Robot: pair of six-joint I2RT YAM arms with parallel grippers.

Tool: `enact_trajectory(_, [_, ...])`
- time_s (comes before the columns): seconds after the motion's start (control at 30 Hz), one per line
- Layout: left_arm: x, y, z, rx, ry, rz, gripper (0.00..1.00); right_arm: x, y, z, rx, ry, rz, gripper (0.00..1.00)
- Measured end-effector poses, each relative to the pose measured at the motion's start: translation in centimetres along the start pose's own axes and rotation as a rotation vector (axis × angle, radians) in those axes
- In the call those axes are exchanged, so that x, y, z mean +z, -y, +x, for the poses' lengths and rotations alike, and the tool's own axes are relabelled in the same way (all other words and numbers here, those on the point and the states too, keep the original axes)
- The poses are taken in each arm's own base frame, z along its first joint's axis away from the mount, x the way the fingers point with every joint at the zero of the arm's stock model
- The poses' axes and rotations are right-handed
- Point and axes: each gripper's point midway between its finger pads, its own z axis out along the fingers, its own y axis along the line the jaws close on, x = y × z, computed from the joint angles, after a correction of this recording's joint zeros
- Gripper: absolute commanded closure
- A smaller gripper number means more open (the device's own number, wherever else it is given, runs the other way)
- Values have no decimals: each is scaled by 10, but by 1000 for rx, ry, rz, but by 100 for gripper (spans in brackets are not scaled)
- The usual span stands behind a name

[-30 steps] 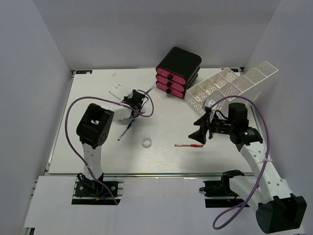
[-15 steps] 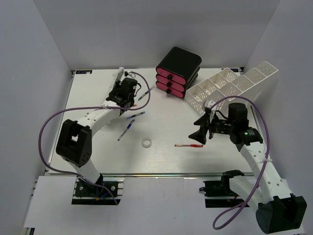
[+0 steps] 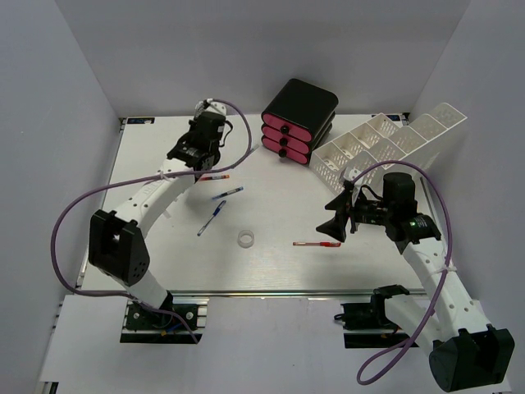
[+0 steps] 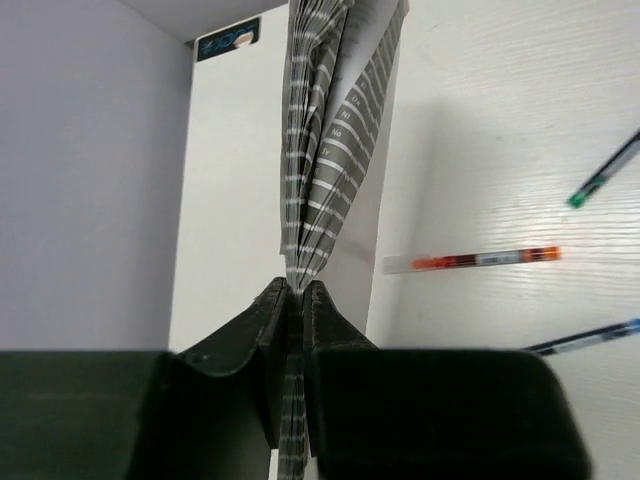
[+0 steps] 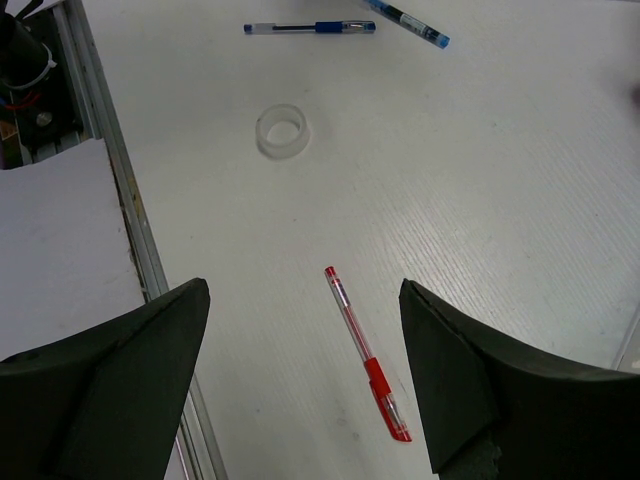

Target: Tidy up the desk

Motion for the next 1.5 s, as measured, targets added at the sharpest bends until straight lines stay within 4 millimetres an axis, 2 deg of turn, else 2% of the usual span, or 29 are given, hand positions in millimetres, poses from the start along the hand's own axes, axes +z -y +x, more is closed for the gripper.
enact_trajectory(0.17, [-20, 8, -25, -121, 13, 141, 100, 0, 3, 1, 1, -8, 17, 20])
enact_trajectory(0.33, [-56, 15, -36, -242, 13, 318, 100, 2, 8, 7, 11, -27, 34, 21])
enact_trajectory(0.47, [-85, 17, -34, -302, 0, 431, 100, 5, 9, 12, 27, -44, 31, 21])
enact_trajectory(0.63, [-111, 30, -26, -334, -50, 566, 100, 7, 8, 14, 34, -52, 23, 21])
enact_trajectory(0.9, [-138, 59, -9, -336, -148, 763, 100, 11, 7, 17, 49, -62, 5, 21])
enact_trajectory(1.2, [-164, 83, 10, -331, -228, 925, 100, 15, 2, 20, 95, -70, -29, 21])
enact_trajectory(1.33, [-177, 87, 8, -354, -236, 993, 100, 20, -2, 25, 147, -83, -63, 21])
enact_trajectory(1.5, [-196, 90, -7, -410, -209, 1085, 100, 31, -6, 29, 247, -87, -100, 21])
